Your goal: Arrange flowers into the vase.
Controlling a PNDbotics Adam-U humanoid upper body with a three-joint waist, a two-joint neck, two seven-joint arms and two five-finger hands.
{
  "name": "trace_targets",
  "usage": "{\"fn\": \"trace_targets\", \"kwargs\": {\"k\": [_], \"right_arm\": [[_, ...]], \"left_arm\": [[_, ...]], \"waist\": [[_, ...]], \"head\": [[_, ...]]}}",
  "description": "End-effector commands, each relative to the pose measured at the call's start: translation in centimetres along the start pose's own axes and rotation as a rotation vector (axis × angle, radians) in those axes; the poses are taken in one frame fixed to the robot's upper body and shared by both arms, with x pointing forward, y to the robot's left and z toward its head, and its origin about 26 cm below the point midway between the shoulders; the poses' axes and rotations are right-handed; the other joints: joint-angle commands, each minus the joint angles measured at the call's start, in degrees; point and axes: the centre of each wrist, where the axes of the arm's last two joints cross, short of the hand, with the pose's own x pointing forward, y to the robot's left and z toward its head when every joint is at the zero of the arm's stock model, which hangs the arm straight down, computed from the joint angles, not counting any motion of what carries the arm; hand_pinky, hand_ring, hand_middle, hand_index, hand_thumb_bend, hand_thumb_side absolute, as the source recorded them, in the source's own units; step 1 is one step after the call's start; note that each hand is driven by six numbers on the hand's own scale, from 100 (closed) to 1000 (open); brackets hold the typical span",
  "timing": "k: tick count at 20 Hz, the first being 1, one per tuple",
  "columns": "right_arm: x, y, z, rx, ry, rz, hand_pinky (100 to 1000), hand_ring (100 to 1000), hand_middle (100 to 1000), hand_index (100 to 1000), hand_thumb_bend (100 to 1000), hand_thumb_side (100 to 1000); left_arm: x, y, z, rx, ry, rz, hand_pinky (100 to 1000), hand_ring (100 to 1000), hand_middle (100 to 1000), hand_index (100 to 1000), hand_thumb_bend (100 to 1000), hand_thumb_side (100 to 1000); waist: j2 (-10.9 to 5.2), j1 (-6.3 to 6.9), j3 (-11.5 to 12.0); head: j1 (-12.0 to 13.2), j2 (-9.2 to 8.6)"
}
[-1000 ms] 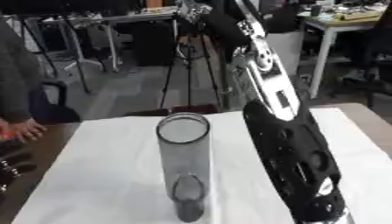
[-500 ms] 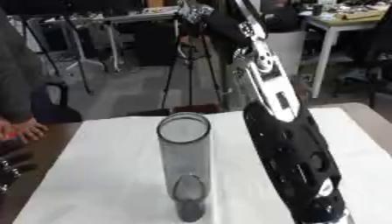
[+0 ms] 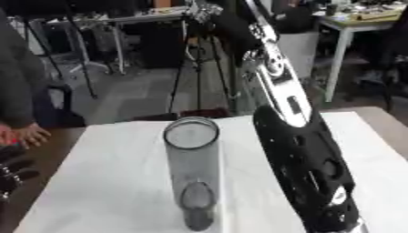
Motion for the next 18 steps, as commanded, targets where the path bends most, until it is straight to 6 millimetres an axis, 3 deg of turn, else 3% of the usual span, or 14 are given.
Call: {"fn": "trace_targets", "kwargs": {"k": [1,18], "right_arm": [[0.81,0.23,-0.61,-0.034,-0.059,-0.010,100,100,100,117,202,145],[0.41,0.82,-0.43,-0.044,-0.080,0.004,100,100,100,118,201,144]], "left_arm": [[0.59,-0.08,-0.51,-0.008,-0.026,0.000,687,719,731,792,1000,865],[0.63,-0.06,-0.57,-0.006,-0.030,-0.001,687,718,729,791,1000,865]], "waist": [[-0.03,0.72,0.14],[0.22,0.51,0.14]], "head": [[-0.15,0.35],[0.19,0.40]]}}
